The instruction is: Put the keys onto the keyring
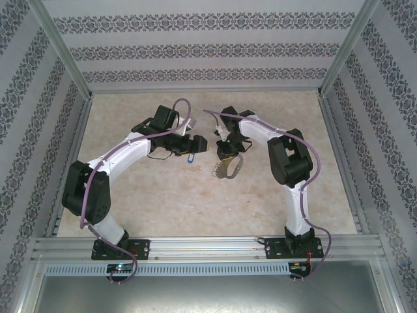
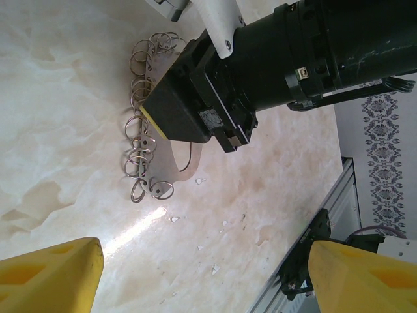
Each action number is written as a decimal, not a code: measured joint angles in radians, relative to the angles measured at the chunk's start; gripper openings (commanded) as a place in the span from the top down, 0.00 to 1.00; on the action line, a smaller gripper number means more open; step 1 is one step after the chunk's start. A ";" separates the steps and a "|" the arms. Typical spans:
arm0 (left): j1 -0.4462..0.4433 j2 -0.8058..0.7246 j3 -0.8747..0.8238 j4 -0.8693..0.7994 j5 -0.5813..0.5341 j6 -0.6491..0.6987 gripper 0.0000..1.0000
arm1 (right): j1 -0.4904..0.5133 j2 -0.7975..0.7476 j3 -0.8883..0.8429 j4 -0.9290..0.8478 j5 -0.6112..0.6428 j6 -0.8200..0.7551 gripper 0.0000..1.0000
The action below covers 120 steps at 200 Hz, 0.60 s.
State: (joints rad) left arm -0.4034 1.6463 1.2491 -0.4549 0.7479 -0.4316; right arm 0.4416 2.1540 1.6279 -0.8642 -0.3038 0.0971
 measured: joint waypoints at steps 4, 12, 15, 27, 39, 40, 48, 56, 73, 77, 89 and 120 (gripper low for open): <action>0.000 0.000 0.000 0.000 0.000 0.000 0.18 | 0.000 0.000 0.000 0.001 0.000 0.000 0.81; 0.000 -0.002 0.000 0.000 0.000 0.000 0.18 | 0.000 0.002 0.002 0.000 0.000 0.000 0.82; 0.000 -0.002 0.000 0.000 0.000 0.000 0.18 | 0.000 0.002 0.002 0.000 0.000 0.000 0.82; 0.000 -0.004 0.000 0.000 0.000 -0.003 0.18 | 0.000 0.006 0.007 0.000 0.000 0.000 0.86; 0.000 -0.005 0.000 0.001 0.000 -0.004 0.19 | 0.000 0.009 0.010 0.000 0.000 -0.002 0.91; 0.000 -0.006 0.000 0.001 0.000 -0.004 0.19 | 0.000 0.009 0.010 0.000 0.001 -0.002 0.92; 0.000 -0.006 0.000 0.002 0.001 -0.005 0.21 | 0.000 0.010 0.011 0.000 0.000 -0.003 0.94; 0.000 -0.006 0.000 0.005 0.003 -0.006 0.21 | 0.000 0.009 0.014 -0.001 -0.001 -0.005 0.98; 0.001 -0.006 0.000 0.012 0.004 -0.008 0.21 | 0.000 0.009 0.018 -0.001 0.000 -0.019 1.00; 0.001 -0.006 0.000 0.013 0.005 -0.007 0.22 | 0.000 0.009 0.018 -0.002 0.000 -0.022 1.00; 0.006 -0.006 0.000 0.015 0.011 -0.008 0.35 | 0.000 0.002 0.015 -0.003 0.000 -0.031 1.00; 0.043 -0.060 -0.061 0.136 0.102 -0.051 0.43 | 0.000 -0.142 -0.094 0.054 -0.032 -0.072 1.00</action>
State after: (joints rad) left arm -0.3599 1.5864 1.1881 -0.3187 0.8497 -0.4828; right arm 0.4416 2.0125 1.5337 -0.8104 -0.3359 0.0246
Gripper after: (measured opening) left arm 0.575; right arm 0.066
